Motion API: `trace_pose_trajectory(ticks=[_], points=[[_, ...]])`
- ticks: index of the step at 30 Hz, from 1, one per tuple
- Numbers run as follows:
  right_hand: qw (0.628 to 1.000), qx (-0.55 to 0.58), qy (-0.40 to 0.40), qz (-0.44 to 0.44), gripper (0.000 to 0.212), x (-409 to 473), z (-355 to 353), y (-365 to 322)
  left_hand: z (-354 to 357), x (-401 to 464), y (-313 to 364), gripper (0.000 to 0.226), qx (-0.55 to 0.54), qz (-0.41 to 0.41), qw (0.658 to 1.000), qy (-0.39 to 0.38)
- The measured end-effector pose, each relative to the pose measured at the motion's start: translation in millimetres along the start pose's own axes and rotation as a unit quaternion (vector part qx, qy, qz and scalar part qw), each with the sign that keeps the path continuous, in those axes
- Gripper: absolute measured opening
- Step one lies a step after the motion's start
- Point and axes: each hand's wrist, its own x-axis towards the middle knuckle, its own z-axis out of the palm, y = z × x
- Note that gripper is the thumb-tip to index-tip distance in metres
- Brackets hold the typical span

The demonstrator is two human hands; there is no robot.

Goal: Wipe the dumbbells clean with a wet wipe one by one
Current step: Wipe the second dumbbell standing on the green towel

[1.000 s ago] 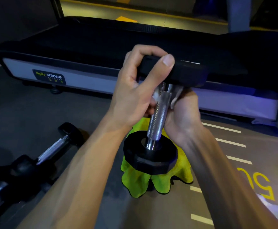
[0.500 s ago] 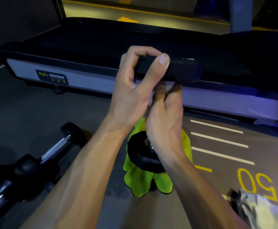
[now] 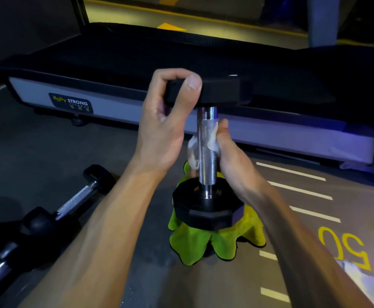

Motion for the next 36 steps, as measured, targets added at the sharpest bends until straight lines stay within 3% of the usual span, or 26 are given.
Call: trace_pose_trajectory(ticks=[3,6,10,17,20,24,29,32,36], points=[[0.986,-0.156,-0.055,0.006,0.077,-21,-11,12,-3,1,-3,0.014,-0.003,-0.002,1.0,-0.004],[0.964,-0.258,-0.05,0.045,0.054,-40,-16,18,0,3,-3,0.011,-0.001,-0.007,1.0,-0.008],[0.937,-0.346,-0.042,0.012,0.025,-42,-15,5,7,3,-1,0.007,-0.007,-0.002,1.0,-0.018],[0.97,-0.198,0.101,-0.093,0.027,-7,-18,-34,7,-3,2,0.013,-0.011,-0.003,1.0,-0.029],[0.97,-0.231,0.058,-0.048,0.021,-15,-4,-19,4,-2,0,0.012,-0.011,0.003,1.0,-0.017],[0.954,-0.296,-0.026,0.031,0.03,-38,-10,16,-2,1,-3,0.015,-0.006,-0.004,1.0,-0.005],[0.976,-0.141,-0.134,0.098,0.035,-29,-33,18,-5,1,-2,0.015,-0.006,-0.001,1.0,-0.026],[0.963,-0.138,-0.193,0.128,0.035,-19,-42,16,-3,-1,-1,0.012,-0.004,-0.004,0.999,-0.032],[0.973,-0.078,-0.188,0.107,0.022,-20,-46,26,-5,0,-1,0.012,-0.009,-0.007,0.999,-0.033]])
